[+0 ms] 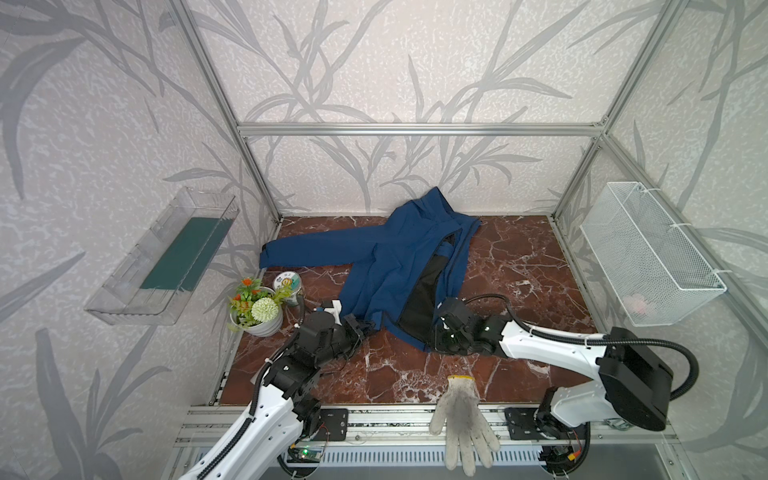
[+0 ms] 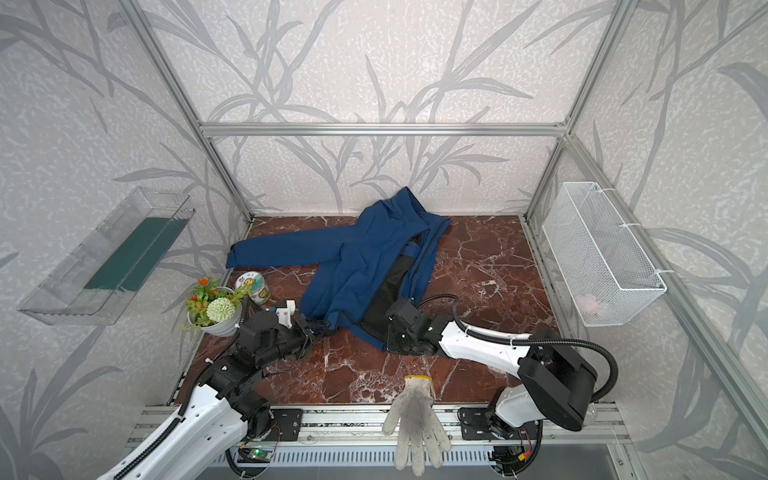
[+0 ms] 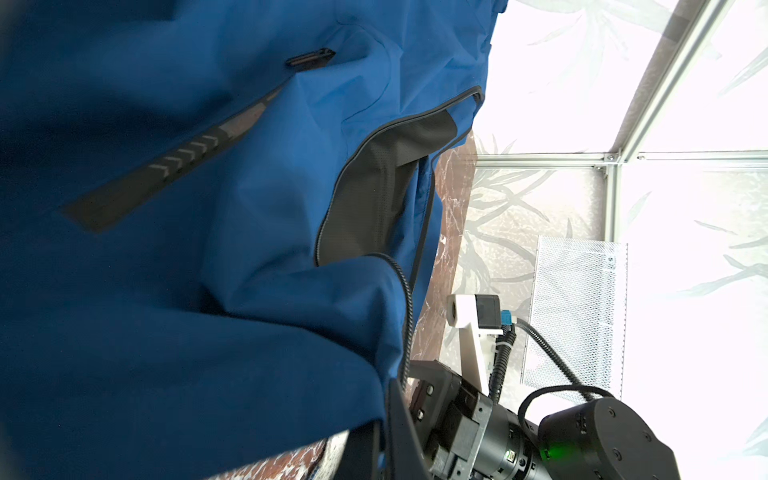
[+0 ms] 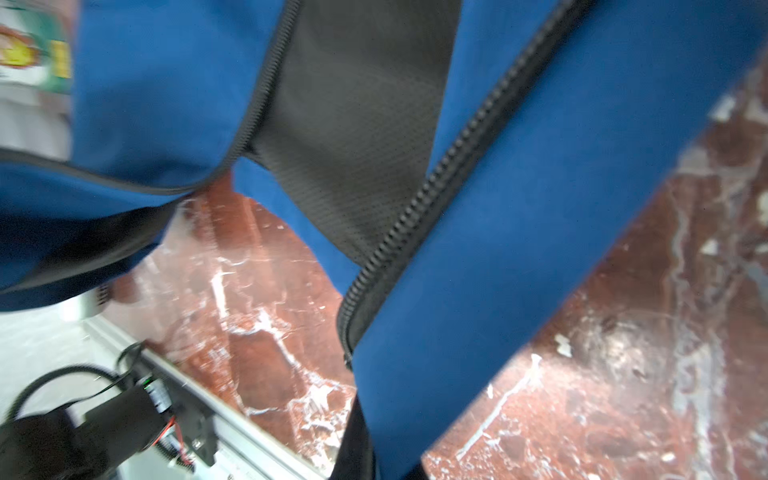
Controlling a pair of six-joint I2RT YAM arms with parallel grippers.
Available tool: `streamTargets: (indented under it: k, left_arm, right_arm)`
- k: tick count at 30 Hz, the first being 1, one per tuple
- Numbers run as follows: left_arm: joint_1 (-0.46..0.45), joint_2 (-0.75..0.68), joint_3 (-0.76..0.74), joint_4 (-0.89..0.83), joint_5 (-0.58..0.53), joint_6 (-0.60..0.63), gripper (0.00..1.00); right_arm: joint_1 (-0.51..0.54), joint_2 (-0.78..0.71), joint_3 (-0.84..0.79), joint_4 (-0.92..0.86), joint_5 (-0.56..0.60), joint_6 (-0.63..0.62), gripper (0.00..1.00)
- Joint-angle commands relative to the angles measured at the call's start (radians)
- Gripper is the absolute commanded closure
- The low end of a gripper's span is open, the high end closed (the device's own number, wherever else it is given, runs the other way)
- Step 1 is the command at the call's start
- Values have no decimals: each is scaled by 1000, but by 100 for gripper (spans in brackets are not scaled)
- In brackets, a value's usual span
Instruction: Zip up the jacket
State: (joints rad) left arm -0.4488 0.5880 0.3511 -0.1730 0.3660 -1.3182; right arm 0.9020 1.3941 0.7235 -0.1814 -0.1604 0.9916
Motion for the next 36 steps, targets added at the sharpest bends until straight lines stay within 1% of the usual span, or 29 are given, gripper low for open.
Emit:
streamTargets:
  k: [1, 4, 7, 10, 12, 14, 17, 20, 21, 25, 26, 27, 29, 30, 33, 35, 36]
  left_arm:
    - [2, 30, 41, 158, 18, 20, 100]
    - [4, 78, 65, 296, 32, 34, 100]
    - [2, 139, 86, 459, 49, 52, 100]
    - [-2, 191, 95, 638, 41, 71, 100]
    - [-5, 213, 106, 728, 8, 111, 100]
    - [-7, 233, 117, 828, -15, 184, 100]
    - [-9, 284, 146, 987, 17, 292, 100]
    - [-10, 351, 186, 1089, 65, 341, 100]
    - [-20, 376, 186, 1147, 64, 354, 100]
    - [-52, 510, 154, 1523, 34, 429, 100]
    - [-55, 548, 160, 1588, 43, 445, 100]
    - [-58, 570, 179, 1581, 53, 443, 100]
    - [-73, 615, 230, 1589, 114, 494, 100]
    - [-81, 627, 247, 1589, 121, 524, 100]
    - [-120, 639, 272, 1589, 114, 662, 100]
    - [-143, 645, 285, 1590, 113, 757, 100]
    - [-152, 652, 290, 1589, 110, 781, 100]
  right_arm:
    - [-38, -102, -62, 288, -95, -95, 100]
    - [-58, -185, -98, 420, -105, -193, 100]
    - [-76, -241, -83, 447, -104, -306, 100]
    - [-84, -288, -67, 473, -94, -428, 100]
    - [-86, -318, -67, 502, -88, -524, 100]
    - [-86, -347, -80, 559, -76, -619, 100]
    - [-86, -389, -113, 675, -50, -728, 100]
    - [-86, -422, -115, 711, -45, -818, 100]
    - [-86, -428, -110, 709, -49, -843, 100]
    - [-86, -446, -79, 683, -54, -942, 100]
    - [-86, -453, -71, 675, -56, -972, 100]
    - [-86, -459, -66, 671, -55, -996, 100]
    - [-86, -470, -52, 670, -47, -1061, 100]
    - [-86, -474, -45, 662, -40, -1088, 100]
    - [-86, -491, -26, 639, 1, -1146, 100]
    - [-90, -500, -24, 655, 12, -1154, 100]
    - [-93, -501, -22, 666, 10, -1149, 100]
